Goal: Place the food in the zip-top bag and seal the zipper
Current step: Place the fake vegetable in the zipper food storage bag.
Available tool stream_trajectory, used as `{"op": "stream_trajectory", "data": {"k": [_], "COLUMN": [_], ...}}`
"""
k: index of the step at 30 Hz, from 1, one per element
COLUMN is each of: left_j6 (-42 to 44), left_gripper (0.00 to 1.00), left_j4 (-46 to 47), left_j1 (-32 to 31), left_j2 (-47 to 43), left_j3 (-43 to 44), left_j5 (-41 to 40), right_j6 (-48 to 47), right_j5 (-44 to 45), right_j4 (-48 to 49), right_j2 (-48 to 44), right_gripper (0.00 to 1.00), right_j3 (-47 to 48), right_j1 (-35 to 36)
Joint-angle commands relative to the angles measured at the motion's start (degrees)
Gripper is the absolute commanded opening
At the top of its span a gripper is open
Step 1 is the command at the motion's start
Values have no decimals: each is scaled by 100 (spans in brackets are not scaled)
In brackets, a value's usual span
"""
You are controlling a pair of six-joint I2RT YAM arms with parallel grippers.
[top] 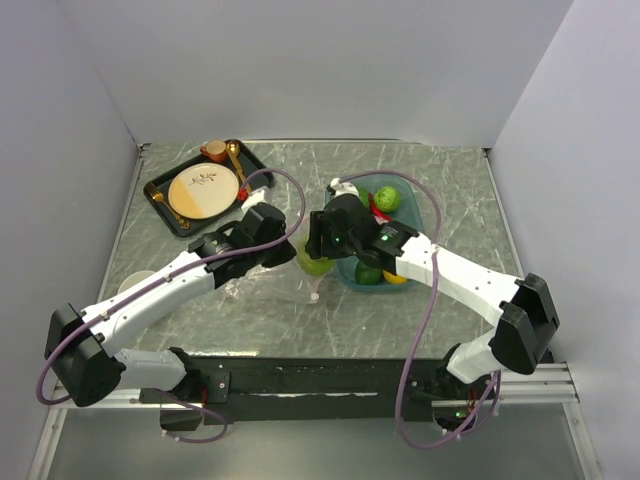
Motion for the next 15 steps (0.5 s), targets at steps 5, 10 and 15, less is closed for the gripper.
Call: {"op": "stream_trajectory", "data": {"k": [5,10,15], "left_j6": [-33,-68,-77], "left_gripper": [1,1,1], "left_j4": [270,314,296], "left_j1": [-20,-20,-20], "left_j2": [-233,-268,-251], "left_j3": [258,188,179], "left_j5": [33,16,7], "right_j6": [-70,-184,-333], "right_j5": [632,272,-255], "right_j4": [-279,20,442], "right_j2": [123,-123,-396], "right_gripper": [58,82,91], "right_j3": [352,185,0], "right_j1": [132,132,106]}}
